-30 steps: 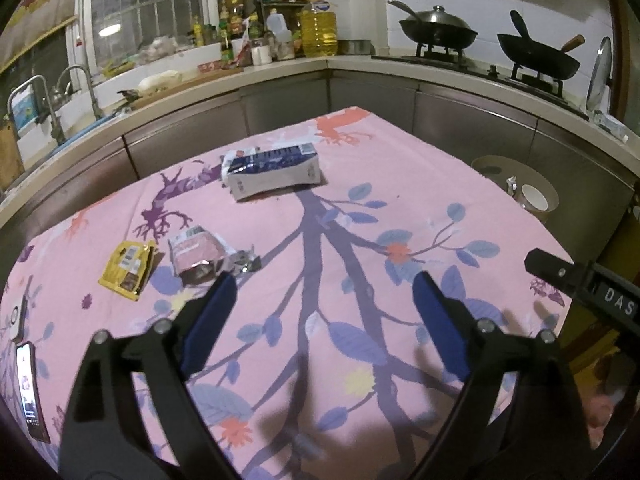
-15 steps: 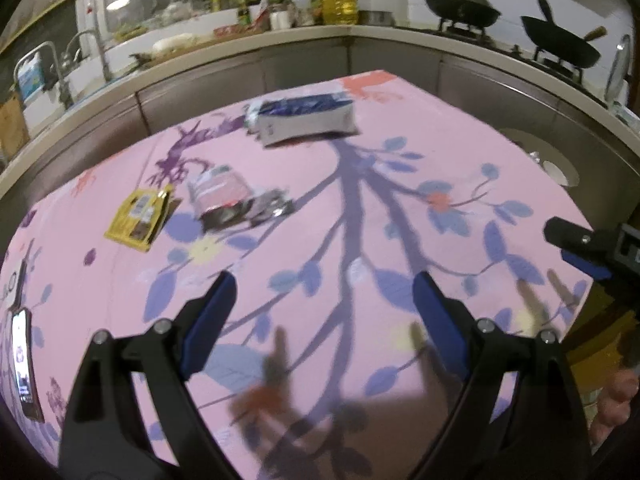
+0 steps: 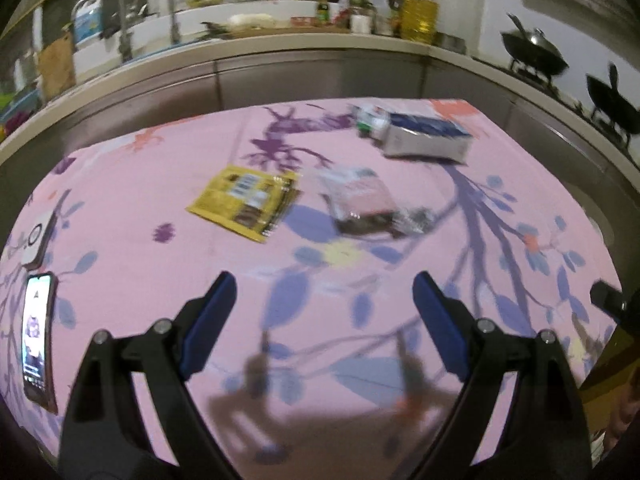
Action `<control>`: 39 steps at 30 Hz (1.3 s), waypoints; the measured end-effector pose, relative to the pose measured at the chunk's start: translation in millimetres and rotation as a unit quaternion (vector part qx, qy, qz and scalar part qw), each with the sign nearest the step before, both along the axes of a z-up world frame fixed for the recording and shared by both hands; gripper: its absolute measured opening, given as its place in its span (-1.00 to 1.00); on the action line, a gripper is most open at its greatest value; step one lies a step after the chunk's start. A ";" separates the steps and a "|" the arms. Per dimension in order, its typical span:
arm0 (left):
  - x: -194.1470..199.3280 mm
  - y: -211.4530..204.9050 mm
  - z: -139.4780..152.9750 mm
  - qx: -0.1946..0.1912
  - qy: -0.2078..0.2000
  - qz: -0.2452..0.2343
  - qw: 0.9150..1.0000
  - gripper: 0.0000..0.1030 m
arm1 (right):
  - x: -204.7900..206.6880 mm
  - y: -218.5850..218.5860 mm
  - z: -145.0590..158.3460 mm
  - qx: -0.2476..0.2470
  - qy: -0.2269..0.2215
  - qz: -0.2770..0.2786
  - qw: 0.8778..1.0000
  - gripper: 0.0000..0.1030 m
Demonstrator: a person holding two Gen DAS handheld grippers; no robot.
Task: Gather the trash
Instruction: 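Grasp the red-and-white snack bag with the right tool while the left tool grasps the yellow wrapper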
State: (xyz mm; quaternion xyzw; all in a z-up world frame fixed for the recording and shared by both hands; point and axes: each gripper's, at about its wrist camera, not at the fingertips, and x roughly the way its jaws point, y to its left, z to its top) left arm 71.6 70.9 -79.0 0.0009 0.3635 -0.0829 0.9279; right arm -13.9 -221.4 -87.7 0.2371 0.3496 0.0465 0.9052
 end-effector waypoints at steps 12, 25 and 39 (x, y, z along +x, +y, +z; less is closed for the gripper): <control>86.8 84.7 -0.5 -0.054 0.044 0.055 0.996 0.67 | 78.3 79.3 9.9 -0.076 -0.015 0.137 0.988 0.09; 143.9 95.6 -32.9 -0.152 0.114 0.005 0.982 0.67 | 163.7 141.0 -4.8 -0.154 -0.013 0.227 0.962 0.16; 155.7 69.7 -43.2 -0.320 0.147 -0.061 0.934 0.34 | 192.3 158.0 -21.5 -0.161 0.000 0.236 0.958 0.16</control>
